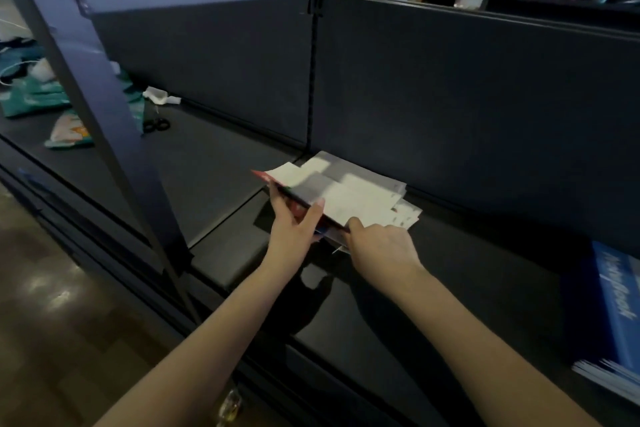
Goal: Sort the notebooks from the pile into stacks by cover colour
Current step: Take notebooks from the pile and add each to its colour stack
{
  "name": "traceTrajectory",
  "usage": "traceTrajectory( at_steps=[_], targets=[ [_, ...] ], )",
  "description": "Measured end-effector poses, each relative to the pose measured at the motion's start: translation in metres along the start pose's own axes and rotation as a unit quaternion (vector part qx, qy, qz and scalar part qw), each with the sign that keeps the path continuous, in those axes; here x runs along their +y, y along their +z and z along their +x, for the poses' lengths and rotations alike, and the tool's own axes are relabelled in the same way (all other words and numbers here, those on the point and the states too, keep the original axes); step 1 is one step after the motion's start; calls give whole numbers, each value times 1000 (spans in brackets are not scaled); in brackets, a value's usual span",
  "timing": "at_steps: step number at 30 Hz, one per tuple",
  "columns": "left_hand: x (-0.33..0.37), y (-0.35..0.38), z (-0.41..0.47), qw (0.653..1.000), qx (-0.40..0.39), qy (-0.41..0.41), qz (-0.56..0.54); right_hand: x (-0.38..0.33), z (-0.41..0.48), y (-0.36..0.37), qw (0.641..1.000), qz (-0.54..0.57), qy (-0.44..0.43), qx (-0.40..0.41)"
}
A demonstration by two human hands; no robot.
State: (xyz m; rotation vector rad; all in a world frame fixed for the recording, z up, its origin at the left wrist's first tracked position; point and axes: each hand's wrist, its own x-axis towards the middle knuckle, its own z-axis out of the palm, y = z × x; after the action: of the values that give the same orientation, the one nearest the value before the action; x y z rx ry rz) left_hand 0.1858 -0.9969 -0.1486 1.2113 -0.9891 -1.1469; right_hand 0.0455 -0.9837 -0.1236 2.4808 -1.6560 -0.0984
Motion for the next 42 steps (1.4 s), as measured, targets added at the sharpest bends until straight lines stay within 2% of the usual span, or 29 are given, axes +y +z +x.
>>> traceTrajectory(
  at_steps=[6,10,15,18,20,22,25,28,33,37,42],
  targets=[
    [-6,17,-6,995,73,2,74,-11,-25,8,996,78,12,-31],
    [-3,18,-14,992,76,33,94,1,-32,11,992,108,14,-59],
    [8,22,-28,992,60,77,82,22,-38,13,983,171,63,-33],
    [19,26,-37,993,48,84,72,40,-47,14,966,241,89,11],
    [24,29,-42,993,34,94,55,52,-54,15,943,304,119,64],
    [29,36,-47,995,9,93,39,63,-61,14,900,394,155,101],
    [32,55,-56,995,-47,90,21,79,-75,9,826,516,207,97],
    [28,80,-64,991,-91,94,24,97,-96,10,780,564,251,103],
    [19,119,-75,988,-129,89,15,131,-140,3,735,597,277,164],
    [21,154,-87,981,-165,99,15,156,-172,-2,726,584,299,206],
    [22,201,-106,969,-222,109,-21,185,-211,3,682,577,348,284]
  ],
)
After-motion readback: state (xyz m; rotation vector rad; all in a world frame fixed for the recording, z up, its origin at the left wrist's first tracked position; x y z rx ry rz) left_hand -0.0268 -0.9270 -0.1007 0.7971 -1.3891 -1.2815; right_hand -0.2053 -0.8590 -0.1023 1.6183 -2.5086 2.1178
